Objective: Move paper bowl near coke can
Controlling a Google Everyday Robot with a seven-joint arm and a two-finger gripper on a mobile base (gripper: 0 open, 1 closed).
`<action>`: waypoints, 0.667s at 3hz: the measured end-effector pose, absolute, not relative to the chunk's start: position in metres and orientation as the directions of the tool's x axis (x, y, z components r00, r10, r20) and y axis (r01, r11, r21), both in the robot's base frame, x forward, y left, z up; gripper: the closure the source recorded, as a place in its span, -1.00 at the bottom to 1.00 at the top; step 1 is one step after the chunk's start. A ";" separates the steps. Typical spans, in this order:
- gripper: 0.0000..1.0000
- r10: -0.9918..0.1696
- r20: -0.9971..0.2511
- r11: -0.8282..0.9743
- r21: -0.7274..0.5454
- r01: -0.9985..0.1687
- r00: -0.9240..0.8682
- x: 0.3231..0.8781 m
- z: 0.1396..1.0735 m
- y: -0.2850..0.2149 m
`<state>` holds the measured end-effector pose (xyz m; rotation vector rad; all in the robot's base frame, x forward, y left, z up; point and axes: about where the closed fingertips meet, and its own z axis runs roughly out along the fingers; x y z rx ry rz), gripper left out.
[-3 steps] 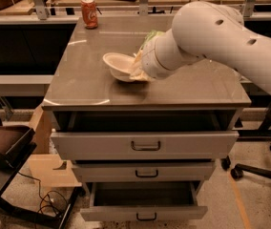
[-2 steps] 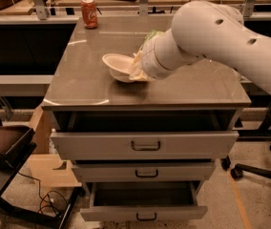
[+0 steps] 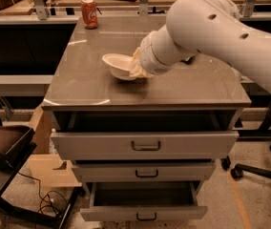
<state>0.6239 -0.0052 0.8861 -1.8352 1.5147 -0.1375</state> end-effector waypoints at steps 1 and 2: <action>1.00 -0.916 -0.257 -0.084 -0.630 -0.772 0.309 0.648 0.906 -0.021; 1.00 -0.937 -0.144 -0.140 -0.678 -0.721 0.317 0.674 0.933 -0.040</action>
Offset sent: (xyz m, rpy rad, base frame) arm 0.0831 -0.0597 0.0830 -0.3075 -0.2313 -0.0332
